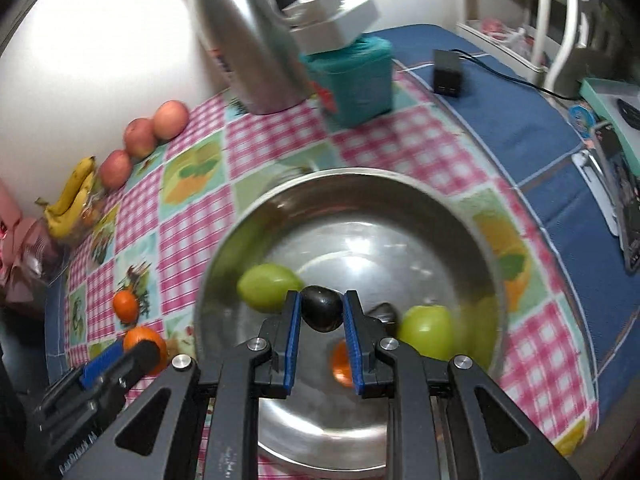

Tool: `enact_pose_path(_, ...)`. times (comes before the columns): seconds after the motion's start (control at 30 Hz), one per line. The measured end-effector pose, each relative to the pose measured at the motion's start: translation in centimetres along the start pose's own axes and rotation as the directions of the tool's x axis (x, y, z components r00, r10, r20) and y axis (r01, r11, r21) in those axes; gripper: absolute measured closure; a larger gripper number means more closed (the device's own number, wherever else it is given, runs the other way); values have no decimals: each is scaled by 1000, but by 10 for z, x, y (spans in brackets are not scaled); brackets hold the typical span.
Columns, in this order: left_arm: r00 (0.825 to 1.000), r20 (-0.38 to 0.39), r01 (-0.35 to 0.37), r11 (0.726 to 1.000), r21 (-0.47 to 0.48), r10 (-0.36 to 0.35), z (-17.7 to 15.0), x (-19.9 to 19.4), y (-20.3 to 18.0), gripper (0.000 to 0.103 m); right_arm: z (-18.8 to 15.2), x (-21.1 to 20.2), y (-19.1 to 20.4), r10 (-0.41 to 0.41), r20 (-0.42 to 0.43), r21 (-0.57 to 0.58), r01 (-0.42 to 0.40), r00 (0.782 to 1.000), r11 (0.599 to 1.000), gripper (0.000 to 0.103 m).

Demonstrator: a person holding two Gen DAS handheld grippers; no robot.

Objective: Organize fruits
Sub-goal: 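Carry the orange and plum into the steel bowl and open both tools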

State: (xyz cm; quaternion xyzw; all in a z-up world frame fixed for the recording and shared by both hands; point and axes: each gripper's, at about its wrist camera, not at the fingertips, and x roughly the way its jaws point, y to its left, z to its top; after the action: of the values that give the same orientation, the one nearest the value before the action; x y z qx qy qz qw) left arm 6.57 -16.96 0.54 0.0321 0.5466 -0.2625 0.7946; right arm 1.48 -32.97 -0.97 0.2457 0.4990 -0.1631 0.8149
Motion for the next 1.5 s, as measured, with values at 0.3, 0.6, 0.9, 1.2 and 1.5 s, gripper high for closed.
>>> enact_pose_path(0.3, 1000, -10, -7, 997, 77, 8, -5, 13, -23, 64, 1, -4, -8, 8, 11, 14, -8, 1000, 1000, 81)
enact_pose_path(0.6, 1000, -14, -19, 997, 80, 20, -5, 25, -23, 64, -2, 3, -4, 5, -13, 11, -5, 1000, 1000, 81)
enact_pose_path(0.9, 999, -31, -27, 994, 102, 30, -6, 44, -26, 64, -4, 16, 0, -1, -35, -7, 1, 999, 1000, 81)
enact_pose_path(1.2, 999, -27, -33, 994, 104, 36, -6, 49, -25, 64, -5, 24, 2, -27, -47, -23, 26, 999, 999, 81)
enact_pose_path(1.5, 999, -39, -34, 994, 104, 38, -6, 52, -25, 64, -7, 28, 5, -28, -59, -32, 26, 998, 999, 81)
